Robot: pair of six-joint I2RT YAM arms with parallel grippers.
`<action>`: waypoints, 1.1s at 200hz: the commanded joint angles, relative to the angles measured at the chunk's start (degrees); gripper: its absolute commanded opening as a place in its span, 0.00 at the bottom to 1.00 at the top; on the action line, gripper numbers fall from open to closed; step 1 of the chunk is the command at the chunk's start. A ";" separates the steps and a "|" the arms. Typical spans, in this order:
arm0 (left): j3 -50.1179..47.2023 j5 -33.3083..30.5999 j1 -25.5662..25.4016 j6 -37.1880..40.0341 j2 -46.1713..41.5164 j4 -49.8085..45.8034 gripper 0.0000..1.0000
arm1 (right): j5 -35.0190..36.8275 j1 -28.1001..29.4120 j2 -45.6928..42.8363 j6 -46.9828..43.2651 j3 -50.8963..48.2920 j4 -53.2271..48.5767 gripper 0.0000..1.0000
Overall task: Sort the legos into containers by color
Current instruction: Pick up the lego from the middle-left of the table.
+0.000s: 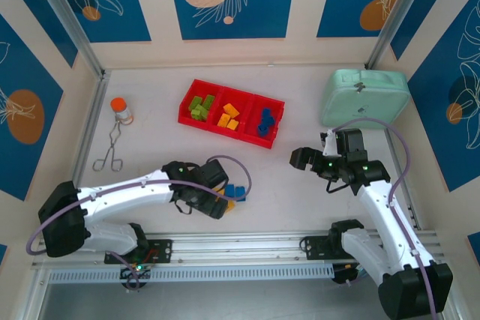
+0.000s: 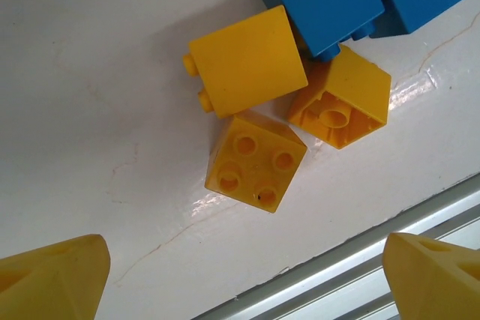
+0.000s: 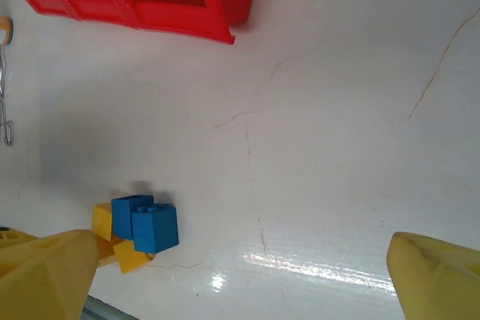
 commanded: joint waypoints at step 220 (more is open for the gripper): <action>-0.74 12.72 7.60 12.49 16.95 8.62 0.42 | 1.20 0.25 0.70 0.20 0.47 0.03 0.99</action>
